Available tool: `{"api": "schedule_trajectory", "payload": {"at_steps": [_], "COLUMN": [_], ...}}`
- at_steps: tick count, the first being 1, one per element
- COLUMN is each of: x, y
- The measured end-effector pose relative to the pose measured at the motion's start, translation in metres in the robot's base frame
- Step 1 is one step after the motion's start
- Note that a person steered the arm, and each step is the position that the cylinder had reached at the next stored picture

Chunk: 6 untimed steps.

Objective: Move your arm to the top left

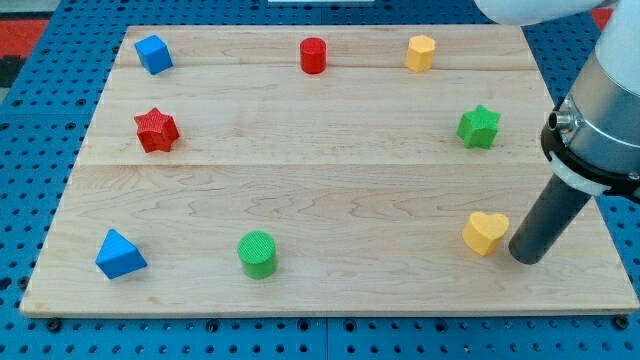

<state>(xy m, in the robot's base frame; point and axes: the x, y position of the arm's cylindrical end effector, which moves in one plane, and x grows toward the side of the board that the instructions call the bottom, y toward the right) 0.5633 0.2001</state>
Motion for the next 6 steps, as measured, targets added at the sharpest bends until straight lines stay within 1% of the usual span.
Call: {"api": "schedule_trajectory", "payload": {"at_steps": [2, 3, 4, 5, 6], "x": [0.005, 0.025, -0.030, -0.104, -0.177], "y": [-0.006, -0.073, -0.137, -0.145, -0.186]}}
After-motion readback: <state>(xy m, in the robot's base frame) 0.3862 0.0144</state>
